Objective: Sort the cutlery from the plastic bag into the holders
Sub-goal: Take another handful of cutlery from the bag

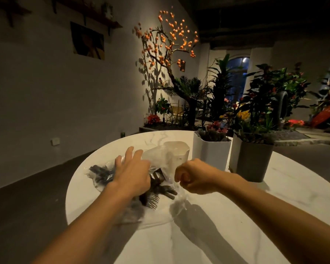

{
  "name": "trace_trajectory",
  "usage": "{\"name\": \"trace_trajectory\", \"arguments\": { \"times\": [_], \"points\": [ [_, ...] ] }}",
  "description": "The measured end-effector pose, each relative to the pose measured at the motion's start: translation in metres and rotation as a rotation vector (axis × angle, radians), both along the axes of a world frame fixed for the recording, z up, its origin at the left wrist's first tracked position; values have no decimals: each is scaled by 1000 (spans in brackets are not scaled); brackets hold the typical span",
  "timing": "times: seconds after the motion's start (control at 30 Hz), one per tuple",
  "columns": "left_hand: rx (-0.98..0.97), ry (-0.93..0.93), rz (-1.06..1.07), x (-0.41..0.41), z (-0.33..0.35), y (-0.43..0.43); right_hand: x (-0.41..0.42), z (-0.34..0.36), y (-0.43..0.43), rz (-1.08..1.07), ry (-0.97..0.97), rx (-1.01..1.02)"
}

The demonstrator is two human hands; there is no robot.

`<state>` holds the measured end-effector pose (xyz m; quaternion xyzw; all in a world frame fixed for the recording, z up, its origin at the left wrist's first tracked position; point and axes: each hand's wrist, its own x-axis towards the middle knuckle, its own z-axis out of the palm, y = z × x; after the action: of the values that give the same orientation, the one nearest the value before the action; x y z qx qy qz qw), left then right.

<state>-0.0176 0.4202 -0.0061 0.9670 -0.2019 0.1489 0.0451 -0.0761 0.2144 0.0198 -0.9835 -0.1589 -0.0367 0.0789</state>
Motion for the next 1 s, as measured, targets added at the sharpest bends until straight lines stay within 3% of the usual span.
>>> {"name": "trace_trajectory", "arguments": {
  "times": [0.3,0.43,0.57,0.67,0.73,0.9,1.0],
  "points": [
    [-241,-79,109,-8,7,46,18,-28,48,-29,136,-152],
    [-391,-114,-18,2,-1,62,23,-24,53,-28,215,-200],
    [-348,23,-246,10,-2,69,34,-15,55,-97,231,94],
    [-232,155,-234,18,-1,72,41,-8,58,-120,139,402],
    [-220,193,-211,23,-2,73,48,-5,60,-119,92,474],
    [-245,251,-38,38,-10,77,64,-11,68,-118,91,329],
    [-288,309,50,48,-20,82,67,-12,72,-120,159,43]
  ]
}}
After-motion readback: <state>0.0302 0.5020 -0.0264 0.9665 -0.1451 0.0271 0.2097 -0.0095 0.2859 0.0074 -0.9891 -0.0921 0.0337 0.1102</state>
